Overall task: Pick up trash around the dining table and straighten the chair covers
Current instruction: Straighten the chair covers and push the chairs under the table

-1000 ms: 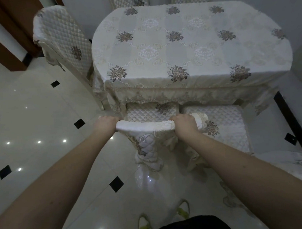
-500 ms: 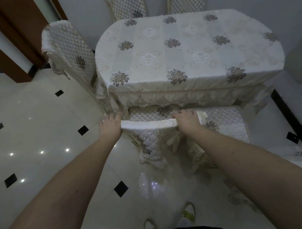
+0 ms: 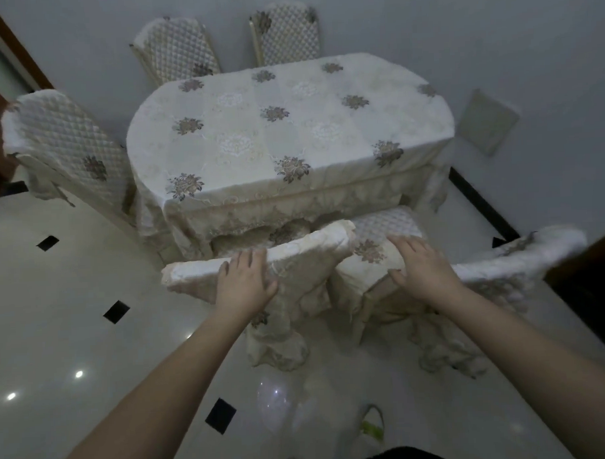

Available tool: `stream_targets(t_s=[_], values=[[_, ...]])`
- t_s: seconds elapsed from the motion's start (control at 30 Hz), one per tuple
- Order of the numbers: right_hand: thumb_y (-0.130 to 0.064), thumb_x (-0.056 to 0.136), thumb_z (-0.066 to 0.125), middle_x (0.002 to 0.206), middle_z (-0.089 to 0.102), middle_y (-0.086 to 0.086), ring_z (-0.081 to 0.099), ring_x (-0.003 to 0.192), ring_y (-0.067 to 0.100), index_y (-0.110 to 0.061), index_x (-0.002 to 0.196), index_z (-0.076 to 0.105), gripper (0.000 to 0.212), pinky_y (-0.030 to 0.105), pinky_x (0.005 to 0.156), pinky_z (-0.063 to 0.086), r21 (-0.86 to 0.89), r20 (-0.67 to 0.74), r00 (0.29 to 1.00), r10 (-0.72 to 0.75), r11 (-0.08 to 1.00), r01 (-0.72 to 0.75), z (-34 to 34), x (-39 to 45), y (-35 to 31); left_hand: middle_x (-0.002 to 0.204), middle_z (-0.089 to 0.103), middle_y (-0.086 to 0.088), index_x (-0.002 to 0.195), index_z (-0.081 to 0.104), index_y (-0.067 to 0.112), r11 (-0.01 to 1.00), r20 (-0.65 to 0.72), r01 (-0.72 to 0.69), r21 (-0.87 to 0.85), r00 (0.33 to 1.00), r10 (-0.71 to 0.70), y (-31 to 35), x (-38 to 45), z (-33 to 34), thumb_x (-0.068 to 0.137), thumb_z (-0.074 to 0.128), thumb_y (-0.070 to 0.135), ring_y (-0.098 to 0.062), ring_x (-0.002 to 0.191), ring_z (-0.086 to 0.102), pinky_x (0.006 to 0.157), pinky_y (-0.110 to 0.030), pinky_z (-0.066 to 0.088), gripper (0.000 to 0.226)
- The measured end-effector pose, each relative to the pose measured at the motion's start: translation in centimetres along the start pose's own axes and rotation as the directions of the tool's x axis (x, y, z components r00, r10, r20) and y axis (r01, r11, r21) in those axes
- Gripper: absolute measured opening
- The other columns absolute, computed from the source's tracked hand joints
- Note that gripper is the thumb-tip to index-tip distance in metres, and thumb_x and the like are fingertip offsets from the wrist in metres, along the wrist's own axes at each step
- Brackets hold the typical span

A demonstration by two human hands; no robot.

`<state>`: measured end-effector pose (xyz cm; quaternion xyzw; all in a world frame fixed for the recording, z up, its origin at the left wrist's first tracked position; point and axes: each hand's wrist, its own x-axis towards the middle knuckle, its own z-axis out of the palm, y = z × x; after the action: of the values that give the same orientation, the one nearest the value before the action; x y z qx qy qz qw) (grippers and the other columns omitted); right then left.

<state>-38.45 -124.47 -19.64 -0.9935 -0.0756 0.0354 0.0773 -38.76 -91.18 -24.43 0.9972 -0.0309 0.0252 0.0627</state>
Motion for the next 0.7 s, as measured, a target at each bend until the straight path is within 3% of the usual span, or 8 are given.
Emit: stream_targets(t_s=[0.17,0.27,0.4,0.53,0.7], values=[[-0.039,0.091,0.053,0.149,0.036,0.003,0.030,0.136,0.024,-0.024,0.148,0.026,0.065,0.039,0.109,0.024,0.020,-0.036,0.995,0.095,0.995,-0.094,-0.6,-3.0,4.6,0.151,0.032,-0.008,0.145,0.031,0.020,0.991,-0.011,-0.115,-0.064,0.993,0.114,6.8,-0.9,0.3,0.086,0.053,0.045,-0.026,0.141,0.024,0.114,-0.045,0.023,0.068],[-0.039,0.091,0.052,0.149,0.035,0.004,0.030,0.136,0.025,-0.024,0.148,0.024,0.065,0.040,0.110,0.024,0.041,-0.043,0.990,0.132,0.991,-0.130,-0.9,-3.6,7.5,0.151,0.034,-0.003,0.146,0.029,0.022,0.980,-0.009,-0.186,-0.069,0.983,0.185,10.8,-0.7,0.2,0.088,0.051,0.046,-0.021,0.140,0.029,0.113,-0.040,0.024,0.067],[-0.036,0.091,0.052,0.149,0.035,0.004,0.030,0.137,0.026,-0.024,0.148,0.024,0.065,0.042,0.110,0.024,0.083,-0.057,0.990,0.127,0.989,-0.122,-1.6,-3.5,12.1,0.149,0.037,-0.001,0.146,0.031,0.023,0.975,0.012,-0.210,-0.067,0.977,0.211,17.7,0.6,0.4,0.084,0.055,0.050,-0.021,0.137,0.035,0.111,-0.038,0.026,0.072],[-0.031,0.090,0.050,0.147,0.038,0.004,0.032,0.135,0.026,-0.022,0.147,0.026,0.063,0.041,0.111,0.025,0.108,-0.059,0.995,0.074,0.992,-0.068,-2.2,-3.7,18.0,0.151,0.031,0.000,0.149,0.022,0.024,0.953,0.091,-0.303,-0.022,0.948,0.304,26.2,1.5,0.9,0.073,0.068,0.054,-0.019,0.140,0.028,0.111,-0.035,0.023,0.093],[-0.033,0.085,0.032,0.138,0.048,0.007,0.041,0.128,0.025,-0.017,0.142,0.039,0.060,0.038,0.108,0.028,0.156,-0.091,0.994,0.052,0.987,-0.037,-2.0,-3.7,25.6,0.151,0.031,0.002,0.149,0.019,0.026,0.938,0.158,-0.346,0.010,0.927,0.341,34.3,2.3,4.0,0.074,0.071,0.050,-0.020,0.140,0.027,0.111,-0.039,0.025,0.095]])
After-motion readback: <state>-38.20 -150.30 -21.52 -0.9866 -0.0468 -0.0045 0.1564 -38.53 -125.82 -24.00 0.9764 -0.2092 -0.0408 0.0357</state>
